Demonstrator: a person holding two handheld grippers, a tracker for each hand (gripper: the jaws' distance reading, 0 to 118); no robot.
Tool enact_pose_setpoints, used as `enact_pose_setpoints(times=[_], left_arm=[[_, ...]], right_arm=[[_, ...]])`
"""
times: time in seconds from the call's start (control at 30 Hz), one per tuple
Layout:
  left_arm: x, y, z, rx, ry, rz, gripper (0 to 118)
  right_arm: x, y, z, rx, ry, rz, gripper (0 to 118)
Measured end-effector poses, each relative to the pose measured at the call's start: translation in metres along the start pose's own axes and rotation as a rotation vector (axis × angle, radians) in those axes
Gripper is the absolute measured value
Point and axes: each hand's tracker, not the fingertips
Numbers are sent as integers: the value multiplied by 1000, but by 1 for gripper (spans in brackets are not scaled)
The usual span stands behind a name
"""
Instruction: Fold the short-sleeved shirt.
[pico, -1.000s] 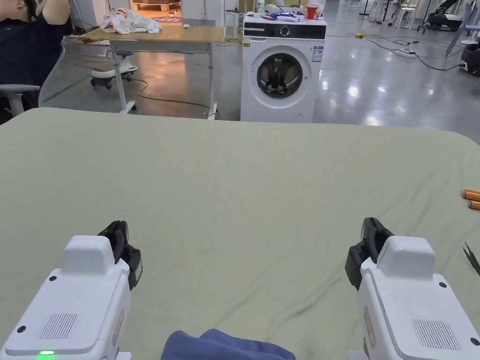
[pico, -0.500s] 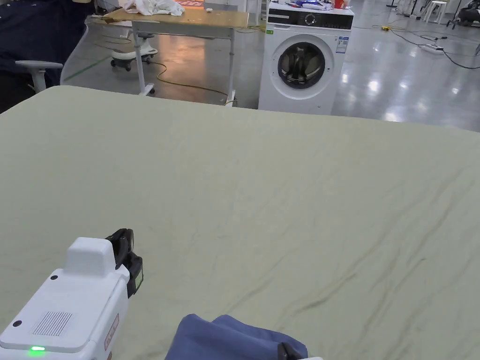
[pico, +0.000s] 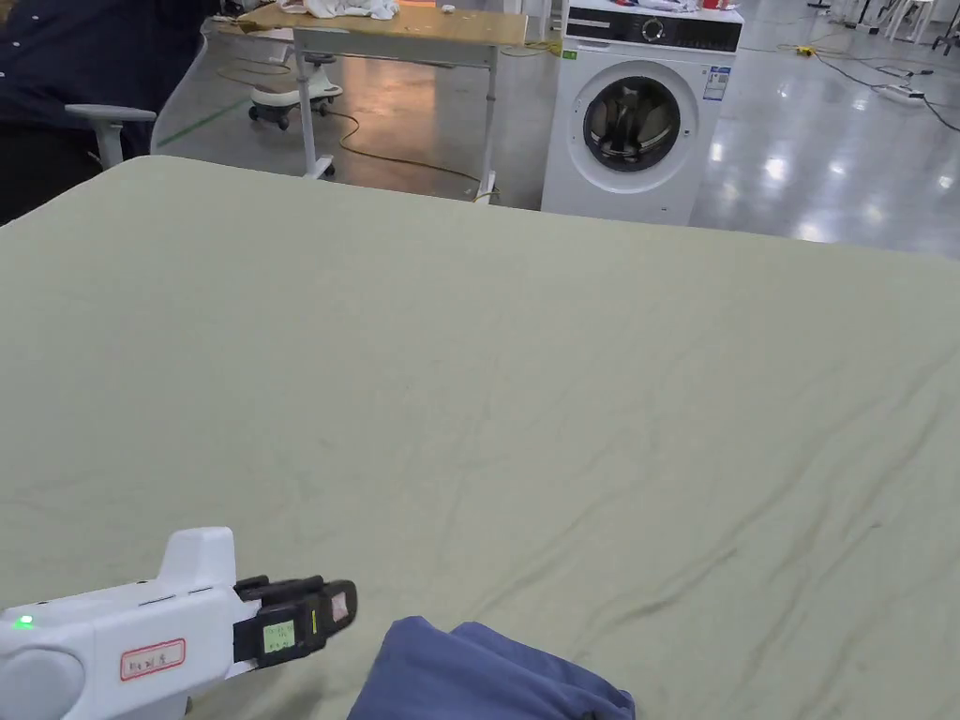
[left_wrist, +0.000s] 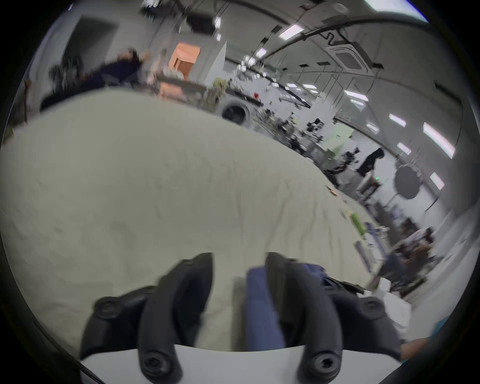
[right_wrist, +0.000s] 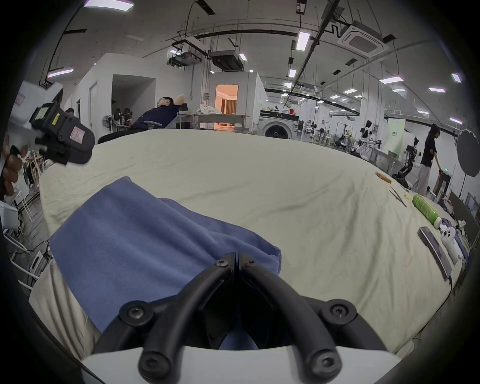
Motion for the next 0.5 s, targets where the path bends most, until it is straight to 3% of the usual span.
enact_pose_setpoints(times=[0.03, 0.07, 0.37, 0.5], left_arm=[[-9, 2, -3, -34, -42, 46, 90], [-18, 4, -7, -77, -88, 92, 99], [-53, -18, -72, -394, -368, 332, 98], [-55, -26, -84, -387, -530, 402, 92]], right_arm=[[1, 0, 0, -2, 3, -2, 1], [2, 0, 0, -3, 6, -2, 1], [4, -1, -1, -5, 16, -6, 1], [5, -1, 0, -6, 20, -4, 1]])
